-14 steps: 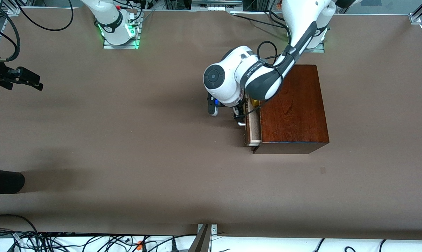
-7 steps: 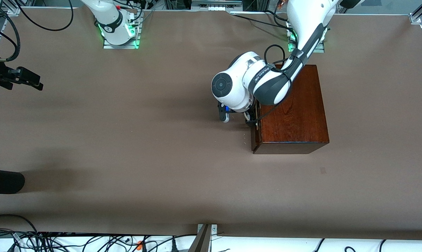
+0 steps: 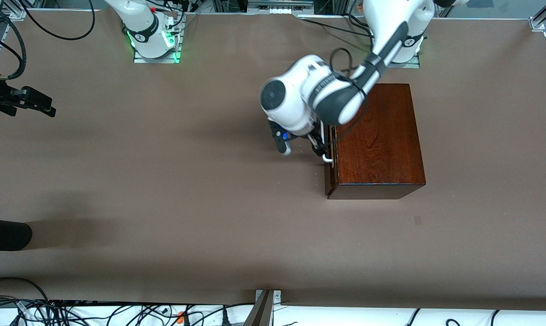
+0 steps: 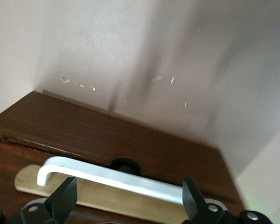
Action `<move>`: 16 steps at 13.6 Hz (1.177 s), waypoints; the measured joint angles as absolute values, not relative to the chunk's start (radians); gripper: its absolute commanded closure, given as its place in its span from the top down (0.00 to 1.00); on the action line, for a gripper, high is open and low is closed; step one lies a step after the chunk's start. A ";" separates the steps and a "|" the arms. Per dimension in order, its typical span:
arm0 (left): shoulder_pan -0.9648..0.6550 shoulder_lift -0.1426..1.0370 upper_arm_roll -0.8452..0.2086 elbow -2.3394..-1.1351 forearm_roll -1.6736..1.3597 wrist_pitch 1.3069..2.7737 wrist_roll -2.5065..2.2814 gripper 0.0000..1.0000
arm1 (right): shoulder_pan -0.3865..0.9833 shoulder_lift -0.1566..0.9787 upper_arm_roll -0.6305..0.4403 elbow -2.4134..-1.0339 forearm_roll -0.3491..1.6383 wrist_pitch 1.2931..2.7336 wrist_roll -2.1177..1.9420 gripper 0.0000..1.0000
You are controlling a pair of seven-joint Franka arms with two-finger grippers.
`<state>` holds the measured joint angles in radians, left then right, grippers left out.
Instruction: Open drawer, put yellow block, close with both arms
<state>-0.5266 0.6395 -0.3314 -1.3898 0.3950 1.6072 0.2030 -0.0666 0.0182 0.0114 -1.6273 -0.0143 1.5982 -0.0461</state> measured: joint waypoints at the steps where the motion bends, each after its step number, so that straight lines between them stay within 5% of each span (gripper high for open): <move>1: -0.548 0.634 -0.334 -1.374 0.395 1.606 0.110 1.00 | -0.067 0.018 0.011 -1.627 -0.014 1.598 -0.046 1.00; 8: -0.518 0.515 -0.322 -1.156 0.340 1.424 -0.111 1.00 | -0.067 0.019 0.011 -1.627 -0.014 1.598 -0.046 1.00; 16: -0.150 0.376 -0.313 -1.099 0.162 1.348 -0.116 1.00 | -0.067 0.019 0.011 -1.626 -0.014 1.598 -0.046 1.00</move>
